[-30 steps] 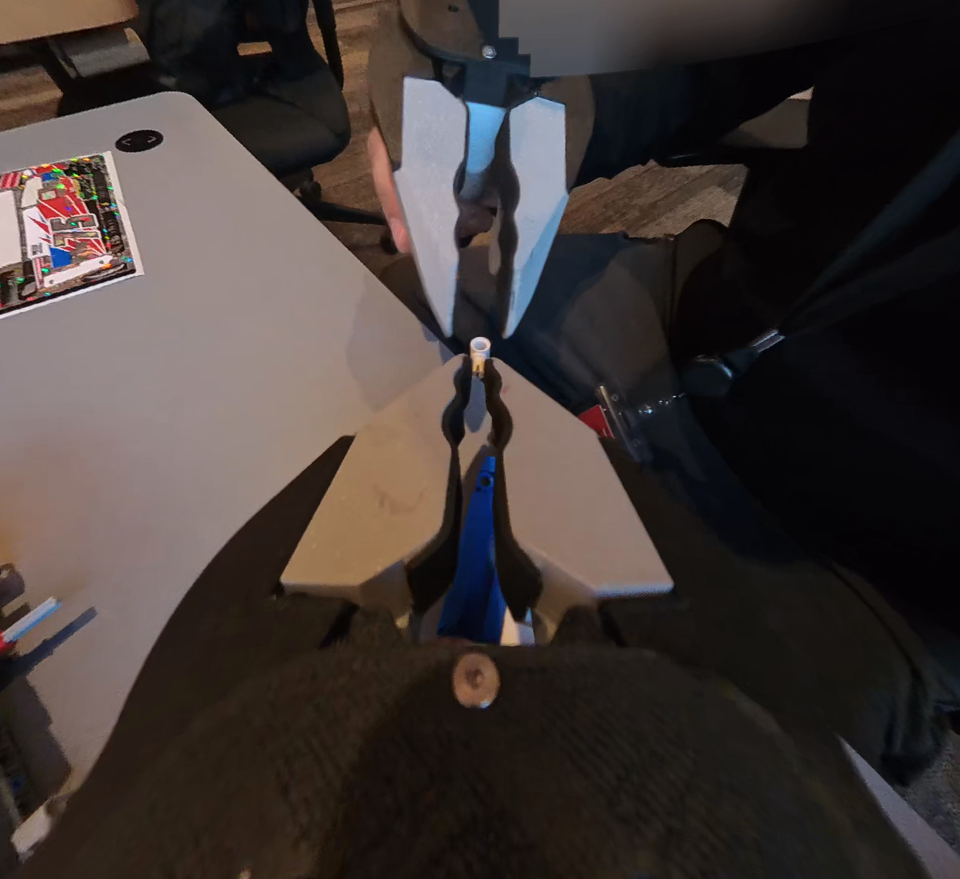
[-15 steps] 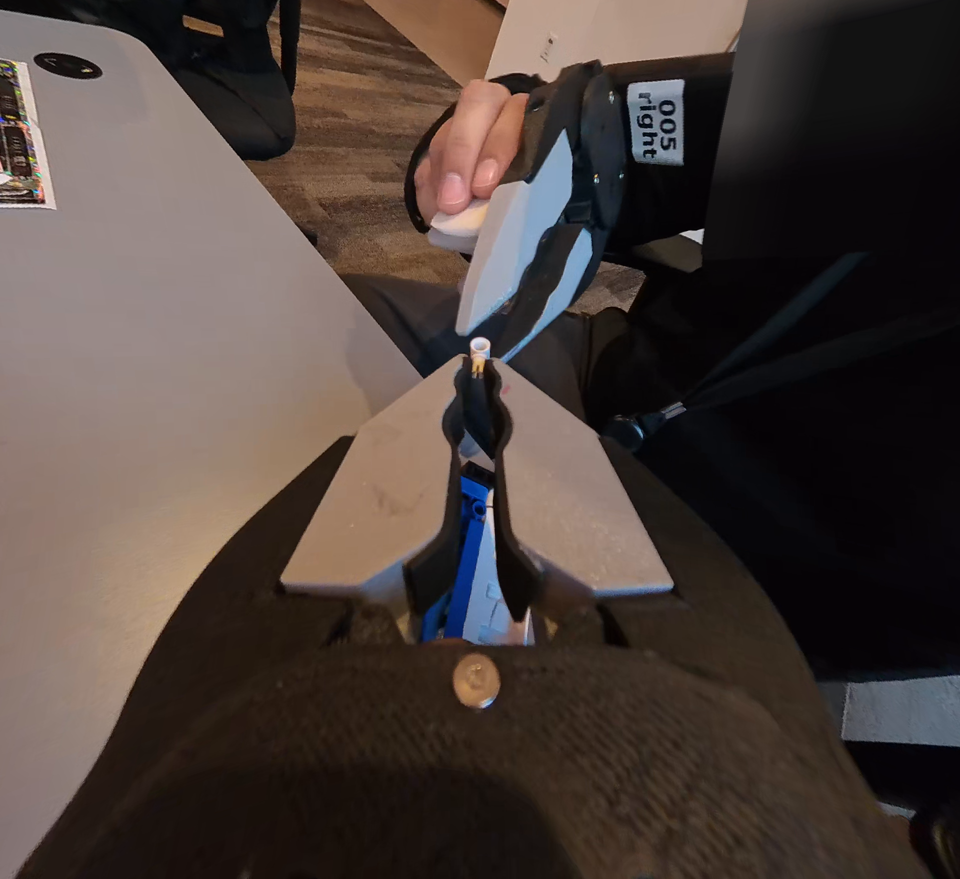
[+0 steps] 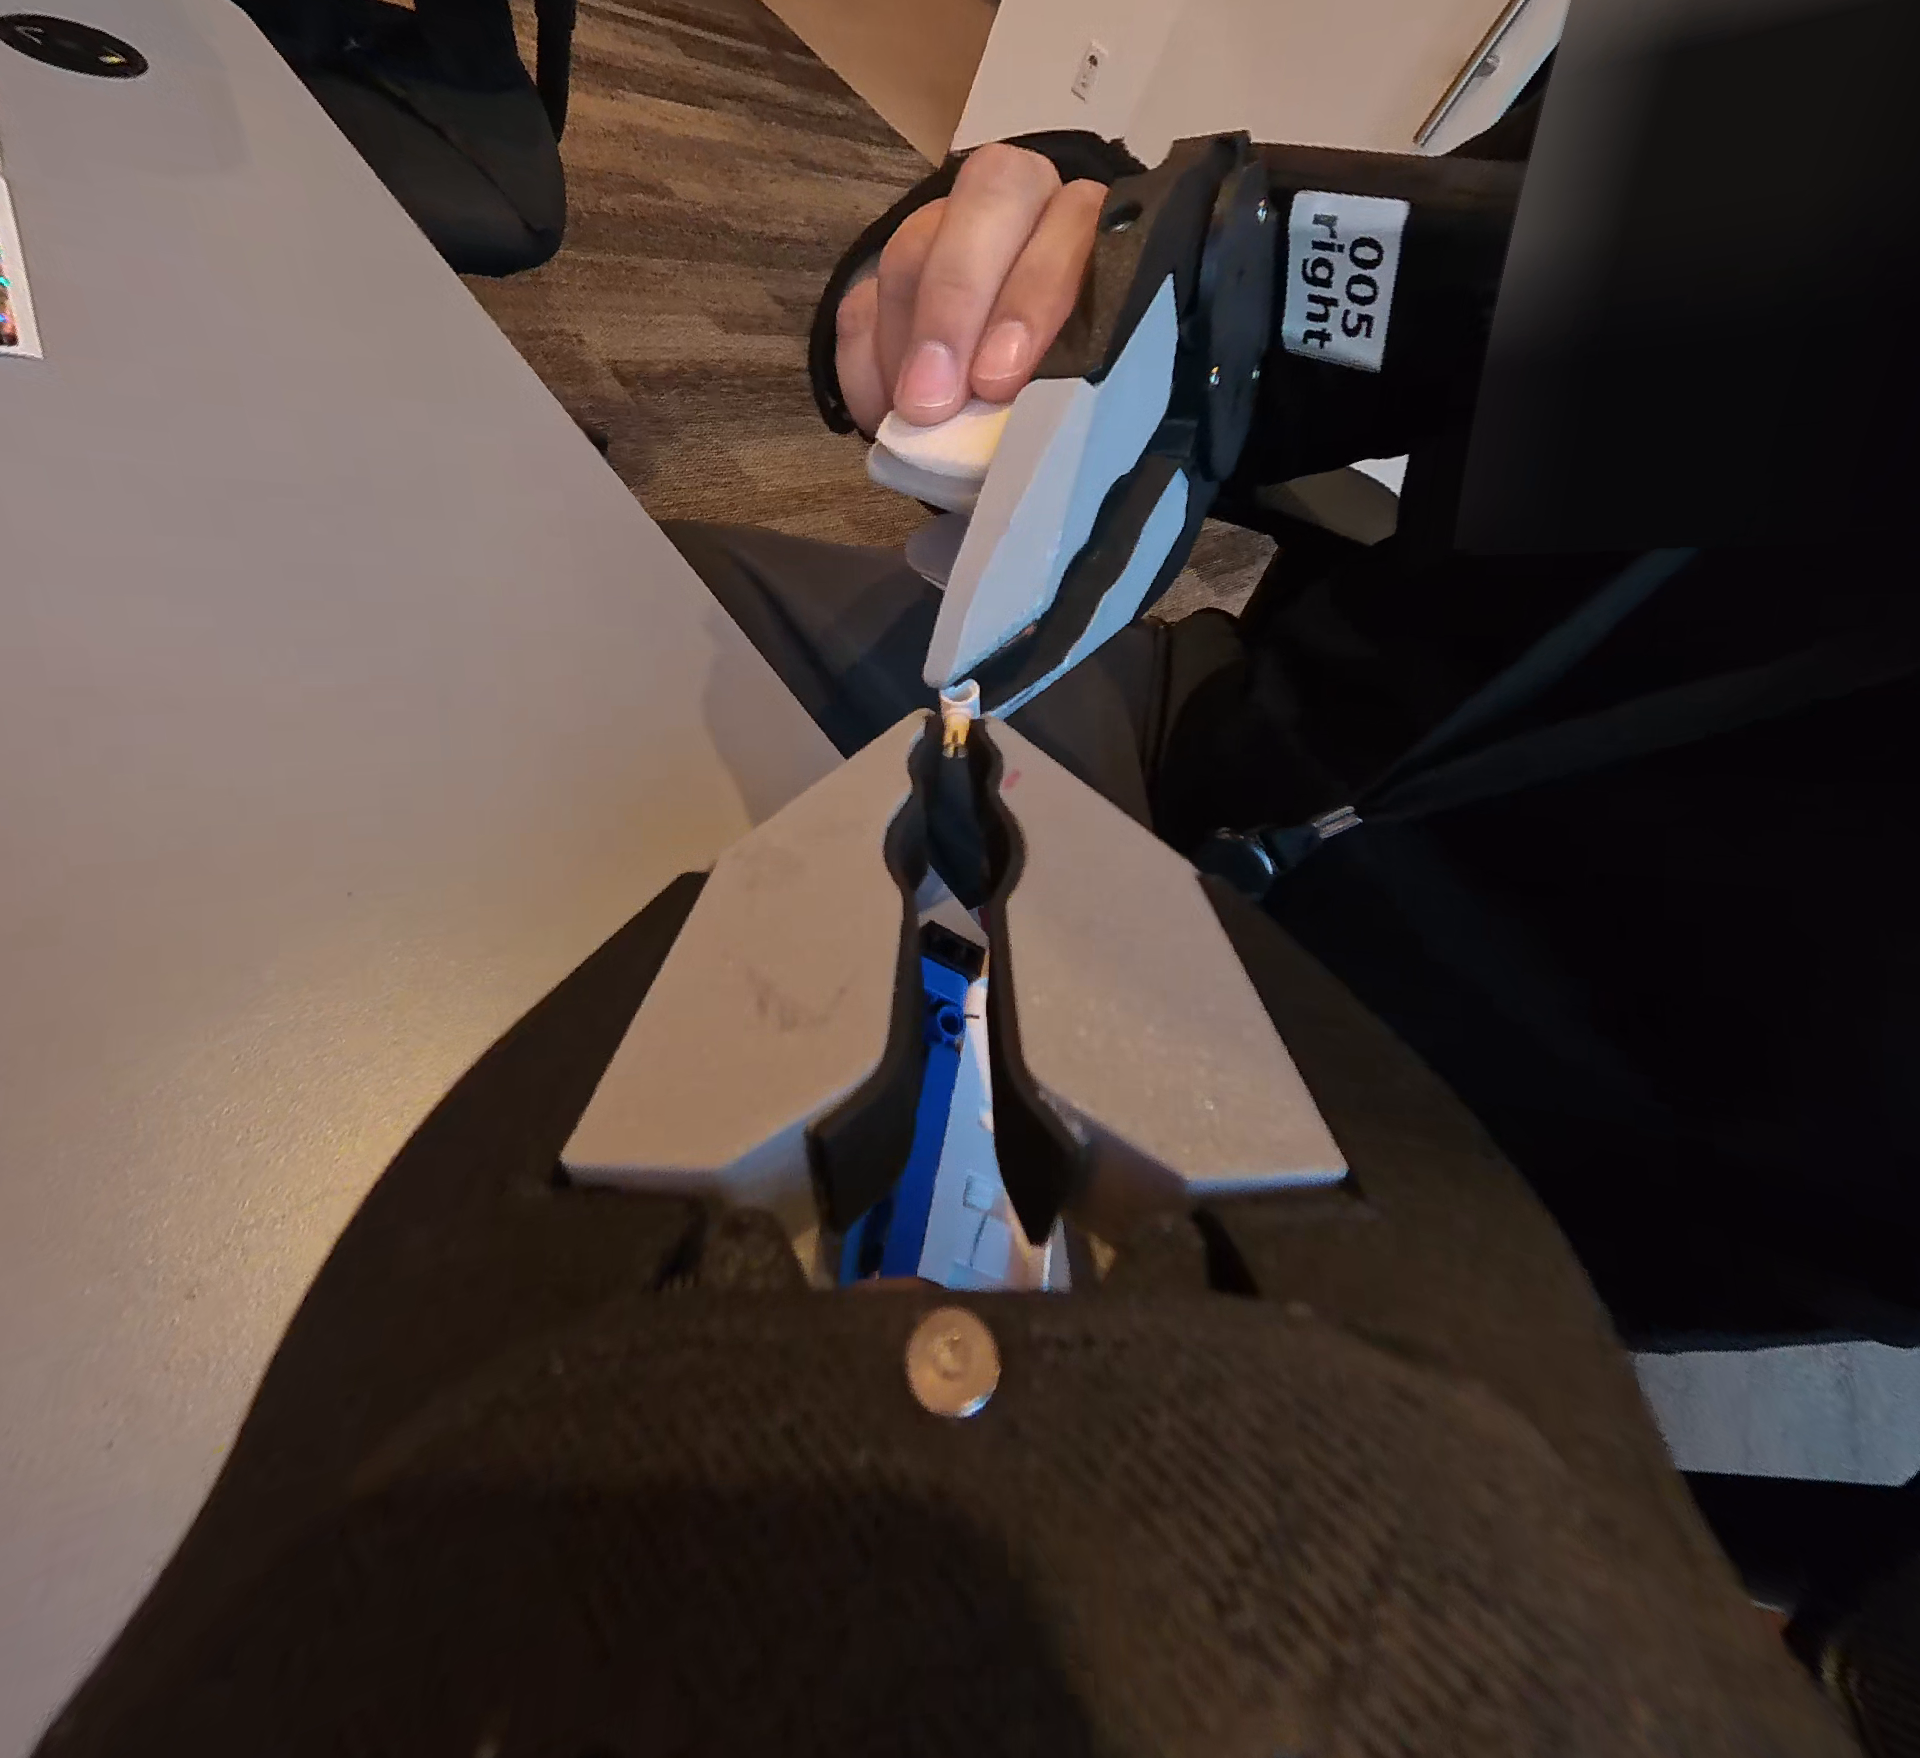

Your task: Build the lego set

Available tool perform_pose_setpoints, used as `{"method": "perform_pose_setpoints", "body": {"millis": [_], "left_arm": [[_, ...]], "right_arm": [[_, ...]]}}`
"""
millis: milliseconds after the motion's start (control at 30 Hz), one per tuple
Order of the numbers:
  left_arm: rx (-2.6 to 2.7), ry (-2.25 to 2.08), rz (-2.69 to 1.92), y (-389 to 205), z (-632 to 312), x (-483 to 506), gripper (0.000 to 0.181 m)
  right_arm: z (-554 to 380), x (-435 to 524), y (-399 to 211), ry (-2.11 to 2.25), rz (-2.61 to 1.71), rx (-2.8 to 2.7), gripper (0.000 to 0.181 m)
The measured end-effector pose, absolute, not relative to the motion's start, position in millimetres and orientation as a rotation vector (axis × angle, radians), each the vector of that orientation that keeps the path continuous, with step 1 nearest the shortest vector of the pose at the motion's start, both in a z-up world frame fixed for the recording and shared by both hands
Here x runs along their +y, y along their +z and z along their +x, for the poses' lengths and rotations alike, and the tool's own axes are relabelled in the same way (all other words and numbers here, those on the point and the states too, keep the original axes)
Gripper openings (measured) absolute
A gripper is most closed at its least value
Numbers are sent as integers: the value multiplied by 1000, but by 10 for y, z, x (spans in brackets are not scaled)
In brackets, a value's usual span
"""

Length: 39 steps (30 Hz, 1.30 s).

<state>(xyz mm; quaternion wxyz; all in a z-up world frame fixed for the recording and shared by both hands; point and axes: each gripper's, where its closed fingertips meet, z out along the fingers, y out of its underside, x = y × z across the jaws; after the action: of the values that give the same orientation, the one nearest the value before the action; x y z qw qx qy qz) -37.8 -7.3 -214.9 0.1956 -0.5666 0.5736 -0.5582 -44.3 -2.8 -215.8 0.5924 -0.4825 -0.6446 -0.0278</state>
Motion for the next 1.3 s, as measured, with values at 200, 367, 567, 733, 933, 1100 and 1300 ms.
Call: {"method": "perform_pose_setpoints", "body": {"millis": [200, 367, 567, 733, 933, 1100, 1300], "left_arm": [[1642, -1475, -1565, -2187, -381, -50, 1], [1652, -1364, -1469, -2126, -375, -41, 1], [1641, -1373, -1470, -2108, -380, -29, 2], [1576, -1439, -1581, -2131, -370, 39, 2], [1495, -1633, -1712, -2177, -379, 43, 1], [1496, -1662, -1691, -2127, -371, 5, 0], [1501, -1677, -1704, -2146, -354, -17, 1]], "right_arm": [[-445, -14, -2203, -2, -1172, -1474, 6], [-384, -9, -2098, 577, -1437, -1267, 6], [-327, -8, -2032, 850, -1524, -1179, 6], [-360, 13, -2143, 521, -1446, -1305, 14], [-413, 46, -2281, 109, -1322, -1425, 15], [-419, 64, -2208, 18, -1257, -1406, 10], [-415, 61, -2181, -17, -1223, -1411, 8]]}}
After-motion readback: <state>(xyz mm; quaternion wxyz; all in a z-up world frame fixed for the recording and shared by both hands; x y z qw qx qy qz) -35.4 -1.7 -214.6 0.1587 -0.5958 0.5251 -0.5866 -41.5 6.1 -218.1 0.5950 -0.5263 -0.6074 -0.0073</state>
